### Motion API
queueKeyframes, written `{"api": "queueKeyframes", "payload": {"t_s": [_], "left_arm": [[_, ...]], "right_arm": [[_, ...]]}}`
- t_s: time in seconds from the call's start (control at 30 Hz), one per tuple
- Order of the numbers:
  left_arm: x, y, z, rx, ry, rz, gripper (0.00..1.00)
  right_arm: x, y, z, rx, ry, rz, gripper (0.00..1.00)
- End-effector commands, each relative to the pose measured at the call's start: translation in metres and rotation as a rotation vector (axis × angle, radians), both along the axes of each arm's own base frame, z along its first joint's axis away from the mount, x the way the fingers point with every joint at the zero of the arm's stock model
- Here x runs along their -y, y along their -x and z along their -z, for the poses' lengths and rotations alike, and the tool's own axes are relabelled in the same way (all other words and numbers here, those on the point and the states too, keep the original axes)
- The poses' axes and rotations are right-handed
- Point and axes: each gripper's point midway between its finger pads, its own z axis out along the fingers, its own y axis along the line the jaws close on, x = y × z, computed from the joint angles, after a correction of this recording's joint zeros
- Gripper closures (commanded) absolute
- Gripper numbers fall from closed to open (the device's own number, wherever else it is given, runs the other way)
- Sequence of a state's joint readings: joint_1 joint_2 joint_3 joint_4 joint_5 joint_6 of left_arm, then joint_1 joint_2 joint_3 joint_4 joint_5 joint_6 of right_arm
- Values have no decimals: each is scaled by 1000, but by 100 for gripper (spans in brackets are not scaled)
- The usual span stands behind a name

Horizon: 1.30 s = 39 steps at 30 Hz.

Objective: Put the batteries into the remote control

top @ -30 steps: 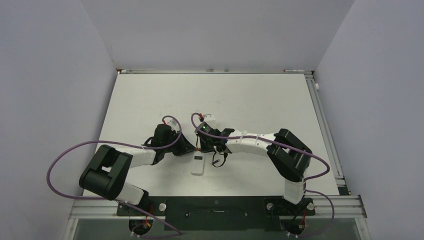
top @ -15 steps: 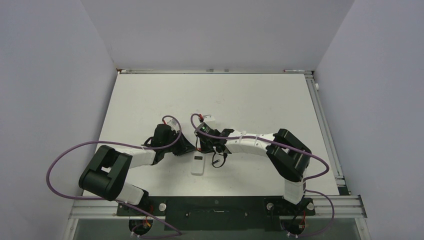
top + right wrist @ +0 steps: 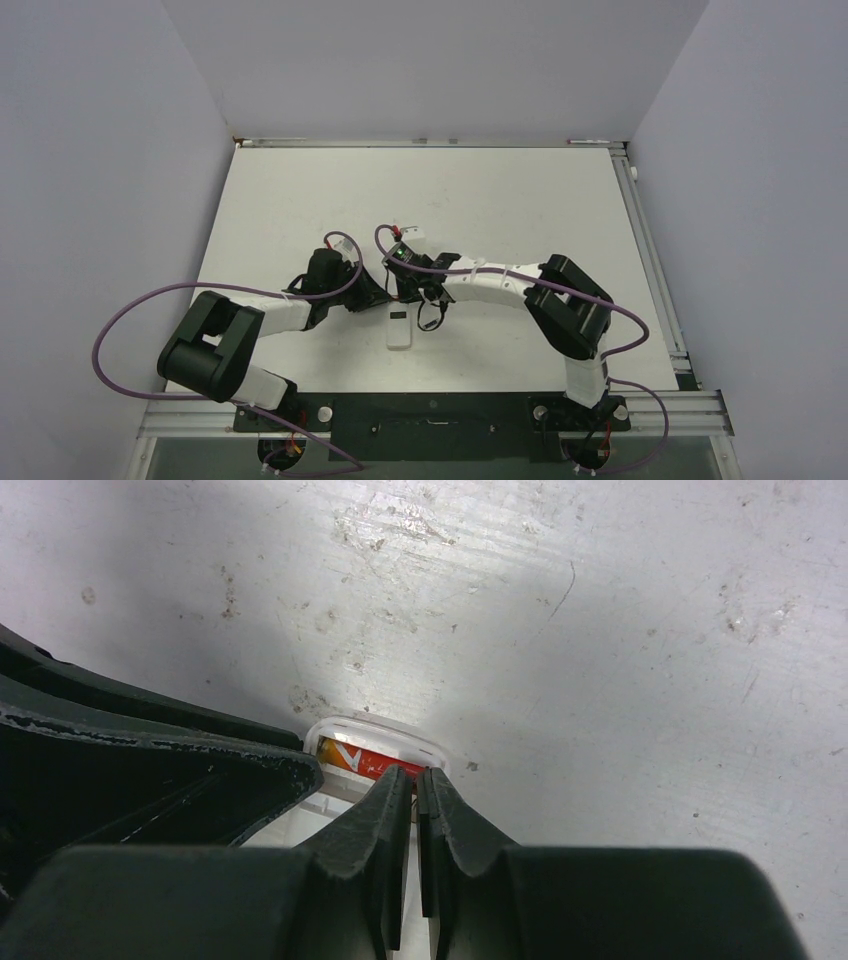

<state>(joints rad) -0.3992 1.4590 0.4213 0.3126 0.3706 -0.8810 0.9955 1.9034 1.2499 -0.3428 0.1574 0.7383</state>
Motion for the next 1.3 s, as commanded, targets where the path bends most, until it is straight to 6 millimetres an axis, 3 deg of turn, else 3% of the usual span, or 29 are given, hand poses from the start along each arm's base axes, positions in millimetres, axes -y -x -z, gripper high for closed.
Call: {"api": "queueKeyframes", "payload": {"t_s": [0.0,0.43,0.63,0.83,1.13,1.27], "left_arm": [[13,-8,-21,80,59,38,83],[15,-8,-21,84,75,46,83],[15,-7,-21,83,77,48,83],[14,-7,-23,85,75,48,83],[8,-7,-28,87,45,28,79],[4,-6,-32,94,23,11,76]], "right_arm": [[-10,16,19,-52,29,-57,91],[-7,30,37,-75,137,-103,92],[-6,29,36,-62,158,-102,91],[-12,20,21,-23,145,-87,91],[-15,-3,-25,79,82,-50,90],[-13,-4,-41,108,58,-51,89]]}}
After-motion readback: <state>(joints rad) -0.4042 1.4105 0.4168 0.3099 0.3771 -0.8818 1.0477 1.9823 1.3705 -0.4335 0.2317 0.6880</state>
